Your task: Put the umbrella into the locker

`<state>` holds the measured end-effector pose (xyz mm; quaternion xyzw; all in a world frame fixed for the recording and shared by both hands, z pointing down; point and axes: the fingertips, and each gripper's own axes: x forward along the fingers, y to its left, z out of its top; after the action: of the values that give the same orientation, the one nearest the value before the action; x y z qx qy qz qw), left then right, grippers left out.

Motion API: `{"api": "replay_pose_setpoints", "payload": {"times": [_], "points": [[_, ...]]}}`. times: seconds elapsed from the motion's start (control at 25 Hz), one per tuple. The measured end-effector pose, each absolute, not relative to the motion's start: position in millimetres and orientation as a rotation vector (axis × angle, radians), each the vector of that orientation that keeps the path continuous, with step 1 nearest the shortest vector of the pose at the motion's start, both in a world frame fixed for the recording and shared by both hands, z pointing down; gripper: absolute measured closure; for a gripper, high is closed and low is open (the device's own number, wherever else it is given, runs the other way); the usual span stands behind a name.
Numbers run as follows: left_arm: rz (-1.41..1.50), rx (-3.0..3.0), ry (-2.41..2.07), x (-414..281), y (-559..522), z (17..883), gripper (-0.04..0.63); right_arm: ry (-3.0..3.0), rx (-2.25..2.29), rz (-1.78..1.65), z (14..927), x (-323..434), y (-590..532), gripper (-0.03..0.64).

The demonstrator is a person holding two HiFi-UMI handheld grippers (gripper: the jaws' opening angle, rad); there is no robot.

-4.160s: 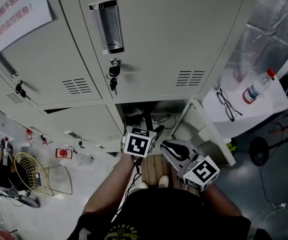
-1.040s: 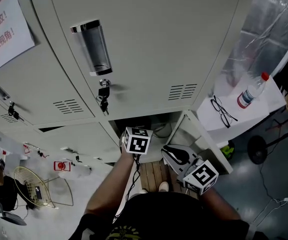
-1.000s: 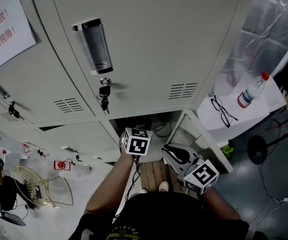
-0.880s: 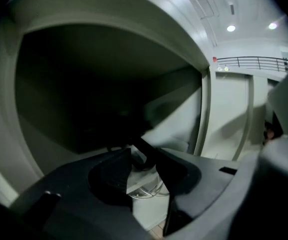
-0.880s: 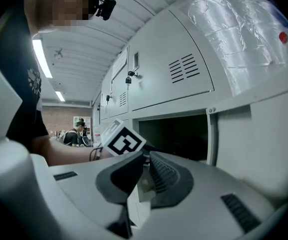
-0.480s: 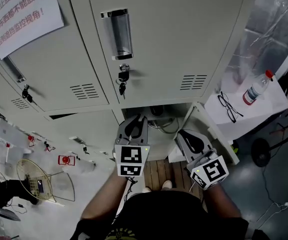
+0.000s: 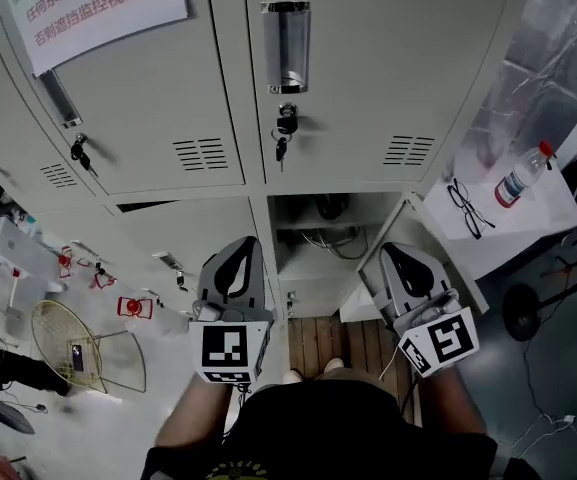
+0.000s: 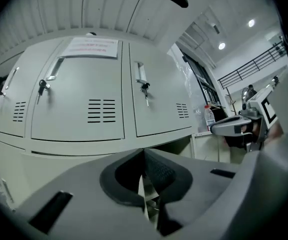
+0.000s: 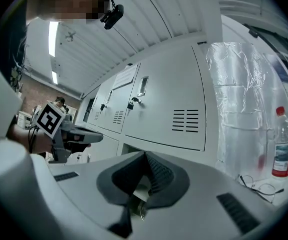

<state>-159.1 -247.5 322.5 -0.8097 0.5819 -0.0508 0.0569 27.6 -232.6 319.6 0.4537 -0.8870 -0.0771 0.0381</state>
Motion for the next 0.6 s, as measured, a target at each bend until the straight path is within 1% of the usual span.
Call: {"api": "replay_pose_setpoints", "payload": {"times": [0.12, 0.28, 0.6], "points": [[-0.129, -2.459, 1.796, -170.8, -241.2, 323.0, 0.571, -2.719, 1.377, -0.218, 324.7, 20.9, -227.9, 0.584], [-0.025, -2.525, 1.821, -174.9, -238.7, 315.0, 0.571, -2.732, 1.347, -0.206, 326.0, 11.8, -224.9, 0.584], [-0.066, -2.507, 1.784, -165.5, -240.5, 313.5, 0.572, -2.724, 1.322, -0.194, 328.4, 7.3, -228.2, 0.584]]}}
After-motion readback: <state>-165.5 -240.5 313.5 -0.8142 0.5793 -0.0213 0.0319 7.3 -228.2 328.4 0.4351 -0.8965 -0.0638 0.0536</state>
